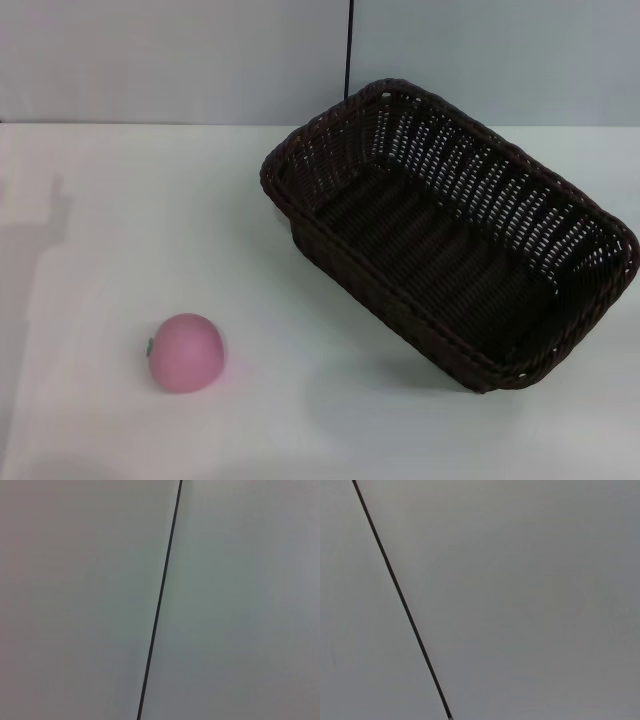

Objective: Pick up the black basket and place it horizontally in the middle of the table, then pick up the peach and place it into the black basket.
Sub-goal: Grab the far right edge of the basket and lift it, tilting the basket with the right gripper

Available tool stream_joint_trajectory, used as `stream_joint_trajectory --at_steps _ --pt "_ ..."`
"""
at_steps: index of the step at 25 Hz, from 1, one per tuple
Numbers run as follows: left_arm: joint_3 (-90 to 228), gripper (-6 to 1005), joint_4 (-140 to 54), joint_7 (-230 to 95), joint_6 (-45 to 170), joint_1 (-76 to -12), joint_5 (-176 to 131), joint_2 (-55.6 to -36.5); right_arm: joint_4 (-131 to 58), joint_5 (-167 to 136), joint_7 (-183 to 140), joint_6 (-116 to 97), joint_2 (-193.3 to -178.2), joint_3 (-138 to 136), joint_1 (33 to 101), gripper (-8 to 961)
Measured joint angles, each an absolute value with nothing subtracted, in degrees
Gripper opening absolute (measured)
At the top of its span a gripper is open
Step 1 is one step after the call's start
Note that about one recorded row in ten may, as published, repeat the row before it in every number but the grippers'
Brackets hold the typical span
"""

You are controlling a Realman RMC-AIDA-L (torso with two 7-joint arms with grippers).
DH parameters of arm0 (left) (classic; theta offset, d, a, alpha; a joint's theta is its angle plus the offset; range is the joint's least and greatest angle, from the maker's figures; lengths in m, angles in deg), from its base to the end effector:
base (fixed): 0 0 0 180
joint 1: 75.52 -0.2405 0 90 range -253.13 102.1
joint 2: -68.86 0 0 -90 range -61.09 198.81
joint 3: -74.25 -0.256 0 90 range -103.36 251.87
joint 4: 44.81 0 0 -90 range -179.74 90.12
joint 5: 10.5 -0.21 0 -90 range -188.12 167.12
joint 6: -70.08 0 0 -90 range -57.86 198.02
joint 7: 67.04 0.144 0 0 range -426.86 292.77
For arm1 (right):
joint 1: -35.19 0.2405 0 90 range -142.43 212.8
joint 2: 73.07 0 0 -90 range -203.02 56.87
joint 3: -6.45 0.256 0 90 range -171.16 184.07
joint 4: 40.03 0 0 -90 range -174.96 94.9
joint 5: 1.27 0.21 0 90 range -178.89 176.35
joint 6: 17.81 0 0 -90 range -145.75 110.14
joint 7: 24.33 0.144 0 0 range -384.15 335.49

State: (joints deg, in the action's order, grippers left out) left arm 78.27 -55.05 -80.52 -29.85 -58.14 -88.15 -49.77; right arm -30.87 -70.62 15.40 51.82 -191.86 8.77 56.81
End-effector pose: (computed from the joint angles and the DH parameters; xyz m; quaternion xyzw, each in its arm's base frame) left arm -0.3333 0.2494 0.0338 -0.5505 -0.1775 -0.4495 0.6808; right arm 0.4083 0.2937 0.0791 -0.5003 0.3702 0.3940 0.6763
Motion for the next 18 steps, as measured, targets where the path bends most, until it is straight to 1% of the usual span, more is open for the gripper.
stream_joint_trajectory --at_steps 6,12,16,18 --pt "78.35 752 -55.14 -81.26 -29.5 -58.03 -88.08 -49.79 -31.4 -70.62 15.4 51.96 -191.97 9.4 56.87 504" --pt "78.2 861 -55.03 -81.91 -29.43 -57.71 -88.3 -49.8 -31.57 -71.19 16.31 53.71 -191.83 8.48 56.78 502" --pt "76.2 860 -54.62 -81.53 -29.14 -57.38 -88.45 -49.75 -28.58 -73.58 20.05 59.17 -191.67 3.9 55.65 498" --pt "76.07 860 -54.74 -81.75 -28.86 -57.62 -88.48 -49.77 -22.75 -76.18 27.23 61.72 -191.63 -0.76 54.97 495"
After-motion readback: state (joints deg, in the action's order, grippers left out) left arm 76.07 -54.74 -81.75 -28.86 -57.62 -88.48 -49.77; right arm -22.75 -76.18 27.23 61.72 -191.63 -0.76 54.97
